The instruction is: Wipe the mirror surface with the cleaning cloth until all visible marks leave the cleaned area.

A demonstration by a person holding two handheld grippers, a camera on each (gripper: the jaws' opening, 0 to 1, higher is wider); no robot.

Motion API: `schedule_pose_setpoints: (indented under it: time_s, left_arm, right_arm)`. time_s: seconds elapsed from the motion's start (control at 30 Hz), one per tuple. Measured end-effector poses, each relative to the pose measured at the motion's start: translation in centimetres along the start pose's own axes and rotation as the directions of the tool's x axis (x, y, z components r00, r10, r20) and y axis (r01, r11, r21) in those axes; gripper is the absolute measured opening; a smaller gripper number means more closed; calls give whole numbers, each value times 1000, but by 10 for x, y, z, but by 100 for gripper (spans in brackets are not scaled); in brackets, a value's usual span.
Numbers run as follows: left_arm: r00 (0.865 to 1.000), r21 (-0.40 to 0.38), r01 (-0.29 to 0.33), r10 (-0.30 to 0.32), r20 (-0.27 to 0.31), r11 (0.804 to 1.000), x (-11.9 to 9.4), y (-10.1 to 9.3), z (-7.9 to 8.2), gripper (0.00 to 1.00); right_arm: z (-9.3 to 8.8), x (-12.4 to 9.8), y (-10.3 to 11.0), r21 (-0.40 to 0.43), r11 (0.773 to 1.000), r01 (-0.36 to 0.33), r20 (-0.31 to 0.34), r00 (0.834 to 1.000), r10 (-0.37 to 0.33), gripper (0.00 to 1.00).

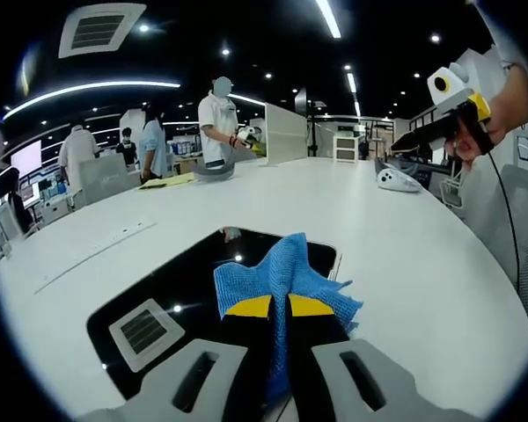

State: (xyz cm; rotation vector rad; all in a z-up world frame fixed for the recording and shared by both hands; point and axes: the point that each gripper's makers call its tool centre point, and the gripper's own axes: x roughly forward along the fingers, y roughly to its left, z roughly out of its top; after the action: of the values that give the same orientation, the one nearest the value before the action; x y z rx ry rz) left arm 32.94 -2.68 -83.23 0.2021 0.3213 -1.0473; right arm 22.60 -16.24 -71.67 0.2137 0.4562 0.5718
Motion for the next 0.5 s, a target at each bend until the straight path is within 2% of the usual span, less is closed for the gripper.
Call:
schedule_pose_setpoints:
  time_s: [0.5]
  left_arm:
    - [999,-13,-33,33,2,999,2,18,0,3]
  right_arm:
    - [-1,-1,-2,7,1000,4,-2,1000,-4,97]
